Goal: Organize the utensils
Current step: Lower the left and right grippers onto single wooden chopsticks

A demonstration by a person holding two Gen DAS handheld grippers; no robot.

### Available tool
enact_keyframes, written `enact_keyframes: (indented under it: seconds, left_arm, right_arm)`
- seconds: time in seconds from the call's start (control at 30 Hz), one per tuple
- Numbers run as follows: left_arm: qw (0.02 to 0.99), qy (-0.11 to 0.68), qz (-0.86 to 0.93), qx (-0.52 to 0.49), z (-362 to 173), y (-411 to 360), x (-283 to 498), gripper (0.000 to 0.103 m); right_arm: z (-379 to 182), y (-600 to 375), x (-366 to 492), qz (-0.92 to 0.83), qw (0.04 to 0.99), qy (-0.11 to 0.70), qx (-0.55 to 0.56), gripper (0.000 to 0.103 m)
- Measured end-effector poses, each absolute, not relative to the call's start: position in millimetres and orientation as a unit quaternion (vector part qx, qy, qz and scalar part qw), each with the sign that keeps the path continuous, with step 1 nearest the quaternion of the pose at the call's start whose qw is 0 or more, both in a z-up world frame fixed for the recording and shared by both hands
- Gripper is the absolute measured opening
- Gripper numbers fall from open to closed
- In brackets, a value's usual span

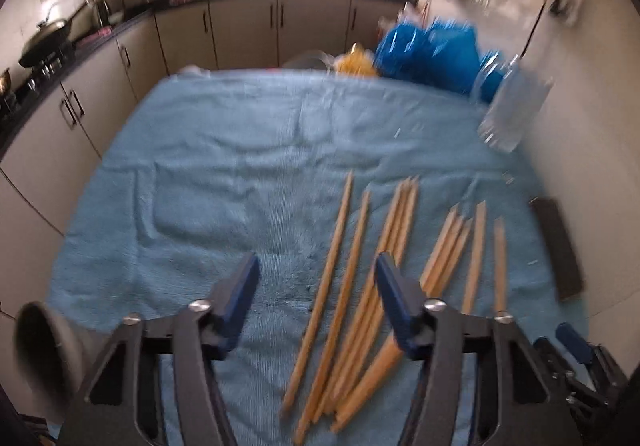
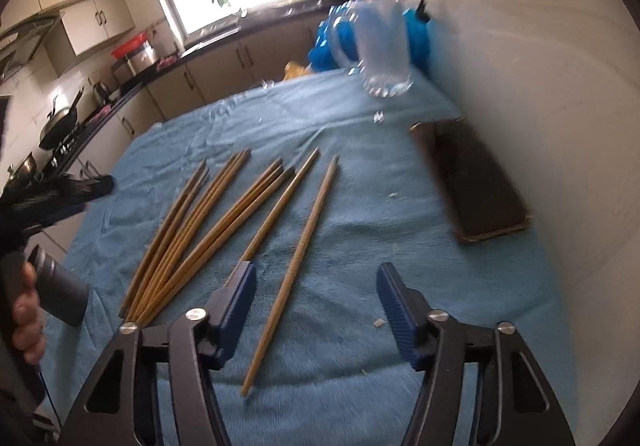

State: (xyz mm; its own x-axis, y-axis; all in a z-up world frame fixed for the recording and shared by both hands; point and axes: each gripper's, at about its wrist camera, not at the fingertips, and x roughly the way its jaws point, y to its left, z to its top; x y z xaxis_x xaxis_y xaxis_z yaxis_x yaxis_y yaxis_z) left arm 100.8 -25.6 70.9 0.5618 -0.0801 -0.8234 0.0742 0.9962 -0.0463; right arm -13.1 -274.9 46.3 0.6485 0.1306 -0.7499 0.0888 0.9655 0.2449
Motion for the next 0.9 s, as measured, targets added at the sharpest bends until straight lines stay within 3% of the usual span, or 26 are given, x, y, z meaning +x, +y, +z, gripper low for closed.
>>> enact_keyframes:
  seconds: [0.07,0.43,0.5,0.53,0.57,0.77,0.9]
  left_arm:
    - [0.875,0.482,-0.031,0.009,51,-26,112,0.045]
    - [0.876,0.479,-0.026,0.051,17,-33,123,0.035]
    - [0.875,0.481,-0.028,0.050,18,-35,122,0.025]
    - [0.873,0.484,-0.031,0.048,19,-35,121,0.009]
    - [0.867,0.495,-0.027,0.050,16,-35,121,0.000]
    - [0.862,0.505,-0.024,0.037,11,-30,111,0.000]
    - [0.853,0.521,-0.033,-0.007,12,-17,103,0.000]
  right_arm:
    - [38,-271,-3,0.021,0.894,0.429,0.129,0.061]
    - [9,-258,23,0.018,0.886,0.451,0.104,0.060]
    - [10,-256,23,0.015,0.888,0.450,0.098,0.057]
    - [10,-256,23,0.014,0.888,0.449,0.097,0.056]
    - [10,-255,24,0.014,0.889,0.448,0.096,0.050]
    - [10,-253,24,0.001,0.889,0.451,0.083,0.030]
    - [10,-255,29,0.002,0.887,0.454,0.085,0.030]
